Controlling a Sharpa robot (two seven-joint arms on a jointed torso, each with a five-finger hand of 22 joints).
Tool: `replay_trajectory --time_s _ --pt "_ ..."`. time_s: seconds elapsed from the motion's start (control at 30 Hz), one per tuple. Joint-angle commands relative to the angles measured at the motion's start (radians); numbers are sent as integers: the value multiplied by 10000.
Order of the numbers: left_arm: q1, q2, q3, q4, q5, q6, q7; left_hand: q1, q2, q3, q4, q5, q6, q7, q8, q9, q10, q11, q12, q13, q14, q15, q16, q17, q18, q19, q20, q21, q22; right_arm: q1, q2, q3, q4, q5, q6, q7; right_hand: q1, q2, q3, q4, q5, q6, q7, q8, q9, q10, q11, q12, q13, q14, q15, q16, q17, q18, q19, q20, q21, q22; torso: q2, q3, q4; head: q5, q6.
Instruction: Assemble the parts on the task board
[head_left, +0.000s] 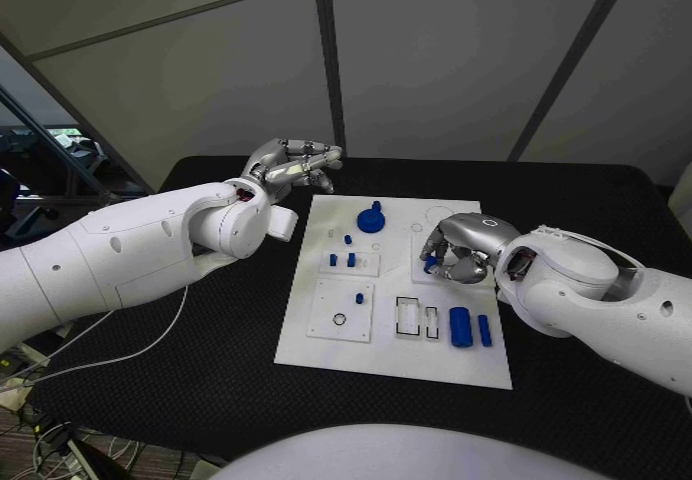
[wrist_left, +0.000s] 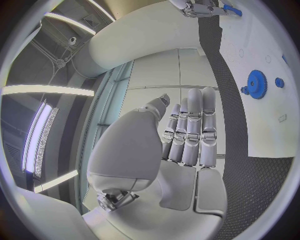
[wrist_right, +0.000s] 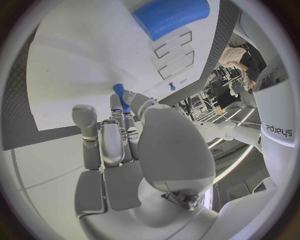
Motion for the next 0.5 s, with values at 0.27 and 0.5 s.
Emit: replay_trajectory --time_s 0.27,0.5 --pt "17 -9 1 -31 -58 128 30 49 37 -13 -32 6 -38 -5 56 13 -38 -14 49 -12 -75 -7 -33 -9 -121 28 55 -57 -9 35 -379 46 705 206 -1289 39 -198 69 97 18 -111 158 -38 77 71 142 -26 -81 33 401 -84 80 27 -88 -6 -79 55 58 -8 5 -9 -22 24" --pt "16 20 1 -58 -58 134 26 49 37 -13 -32 6 -38 -5 56 13 -38 -14 49 -12 -75 -7 -33 -9 -121 28 55 -57 -9 50 -535 213 1521 690 -1330 65 -259 42 95 39 -126 168 -43 76 72 159 -30 -107 37 403 -87 93 40 -95 10 -82 79 94 -3 -7 15 -39 20"
